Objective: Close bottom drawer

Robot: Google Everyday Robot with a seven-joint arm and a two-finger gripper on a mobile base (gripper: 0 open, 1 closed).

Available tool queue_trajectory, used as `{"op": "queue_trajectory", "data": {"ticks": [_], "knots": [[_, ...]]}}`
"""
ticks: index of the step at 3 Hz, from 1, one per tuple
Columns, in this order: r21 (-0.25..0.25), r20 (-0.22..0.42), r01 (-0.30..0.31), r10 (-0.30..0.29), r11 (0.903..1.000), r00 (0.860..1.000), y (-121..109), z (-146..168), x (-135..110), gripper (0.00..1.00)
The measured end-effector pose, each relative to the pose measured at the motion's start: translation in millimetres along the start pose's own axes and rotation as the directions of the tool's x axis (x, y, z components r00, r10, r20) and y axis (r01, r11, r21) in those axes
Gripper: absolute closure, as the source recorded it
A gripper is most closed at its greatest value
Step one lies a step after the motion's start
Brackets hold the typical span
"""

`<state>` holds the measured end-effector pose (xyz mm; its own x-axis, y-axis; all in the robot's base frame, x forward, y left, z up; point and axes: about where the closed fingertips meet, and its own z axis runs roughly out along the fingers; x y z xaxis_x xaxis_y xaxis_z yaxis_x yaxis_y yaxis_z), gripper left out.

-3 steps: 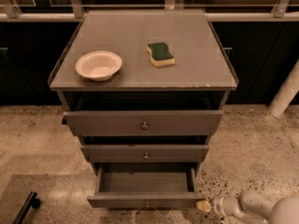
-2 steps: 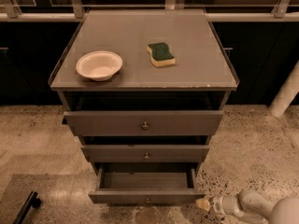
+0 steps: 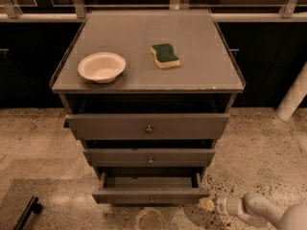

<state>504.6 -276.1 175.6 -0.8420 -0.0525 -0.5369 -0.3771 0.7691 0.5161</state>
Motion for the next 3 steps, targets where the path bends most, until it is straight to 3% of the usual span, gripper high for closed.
{"op": "queue_trajectory", "data": {"ticks": [1, 2, 3], "knots": [[0.010, 0.042, -0.008, 0.008, 0.9999, 0.999, -6, 15, -20, 1.00], [0.010, 0.044, -0.008, 0.008, 0.9999, 0.999, -5, 16, -20, 1.00], [0.003, 0.050, 0.017, -0.017, 0.9999, 0.999, -2, 31, -42, 1.00]]}}
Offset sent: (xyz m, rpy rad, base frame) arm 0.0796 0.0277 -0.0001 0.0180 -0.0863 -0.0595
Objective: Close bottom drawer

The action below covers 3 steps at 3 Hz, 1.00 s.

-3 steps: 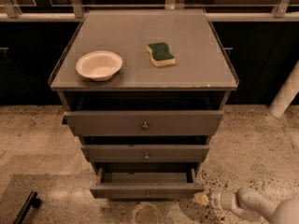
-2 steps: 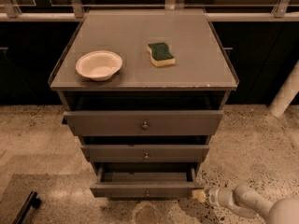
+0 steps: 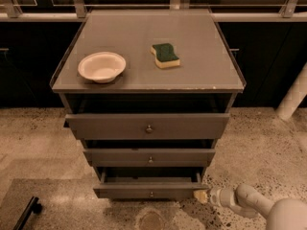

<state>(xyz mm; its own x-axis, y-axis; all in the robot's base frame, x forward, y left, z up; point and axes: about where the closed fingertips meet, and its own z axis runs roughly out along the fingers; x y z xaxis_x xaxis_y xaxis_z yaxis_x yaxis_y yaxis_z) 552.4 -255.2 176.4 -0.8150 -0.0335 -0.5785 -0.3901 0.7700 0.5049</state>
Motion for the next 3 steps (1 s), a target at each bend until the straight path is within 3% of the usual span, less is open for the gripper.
{"op": "queue_trajectory", "data": {"ticks": [1, 3], "knots": [[0.000, 0.000, 0.001, -0.001, 1.0000, 1.000, 1, 0, 1, 1.00], [0.068, 0.058, 0.011, -0.015, 0.9976, 0.998, 0, 26, -35, 1.00]]}}
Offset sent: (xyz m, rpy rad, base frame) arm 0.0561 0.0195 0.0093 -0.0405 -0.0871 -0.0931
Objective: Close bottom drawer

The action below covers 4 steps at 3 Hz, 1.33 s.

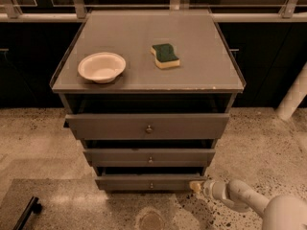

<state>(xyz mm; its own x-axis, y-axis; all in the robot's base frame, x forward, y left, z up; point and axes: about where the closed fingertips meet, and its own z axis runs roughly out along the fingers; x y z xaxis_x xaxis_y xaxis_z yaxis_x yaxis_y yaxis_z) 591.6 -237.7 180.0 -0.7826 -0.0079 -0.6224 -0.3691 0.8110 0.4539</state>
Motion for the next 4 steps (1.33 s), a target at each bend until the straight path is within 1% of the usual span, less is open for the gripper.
{"op": "queue_trajectory", "data": {"ticks": [2, 4], "knots": [[0.038, 0.023, -0.002, 0.001, 0.9993, 1.000, -1, 10, -12, 1.00], [0.080, 0.033, 0.006, -0.008, 0.9968, 0.999, -5, 10, -22, 1.00]]}}
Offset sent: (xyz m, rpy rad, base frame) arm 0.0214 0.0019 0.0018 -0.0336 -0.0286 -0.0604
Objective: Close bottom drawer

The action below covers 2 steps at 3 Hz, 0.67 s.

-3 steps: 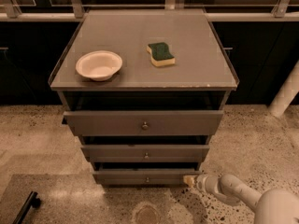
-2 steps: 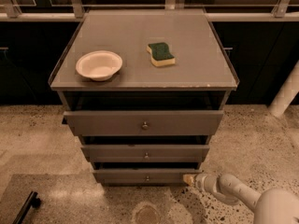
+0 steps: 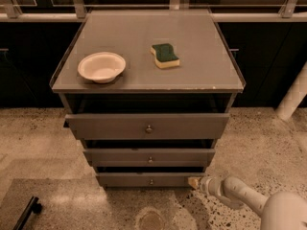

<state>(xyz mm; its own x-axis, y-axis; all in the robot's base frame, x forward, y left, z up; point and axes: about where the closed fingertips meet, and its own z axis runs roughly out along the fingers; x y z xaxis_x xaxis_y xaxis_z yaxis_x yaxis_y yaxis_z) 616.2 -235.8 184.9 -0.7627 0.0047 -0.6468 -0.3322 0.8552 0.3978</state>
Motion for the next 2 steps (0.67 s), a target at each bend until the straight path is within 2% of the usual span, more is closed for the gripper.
{"op": "queue_trajectory", "data": {"ticks": [1, 2], "knots": [[0.022, 0.002, 0.005, -0.005, 0.9997, 1.000, -7, -6, -4, 1.00], [0.001, -0.026, -0.022, 0.022, 0.9998, 0.999, -20, -28, 24, 1.00]]}}
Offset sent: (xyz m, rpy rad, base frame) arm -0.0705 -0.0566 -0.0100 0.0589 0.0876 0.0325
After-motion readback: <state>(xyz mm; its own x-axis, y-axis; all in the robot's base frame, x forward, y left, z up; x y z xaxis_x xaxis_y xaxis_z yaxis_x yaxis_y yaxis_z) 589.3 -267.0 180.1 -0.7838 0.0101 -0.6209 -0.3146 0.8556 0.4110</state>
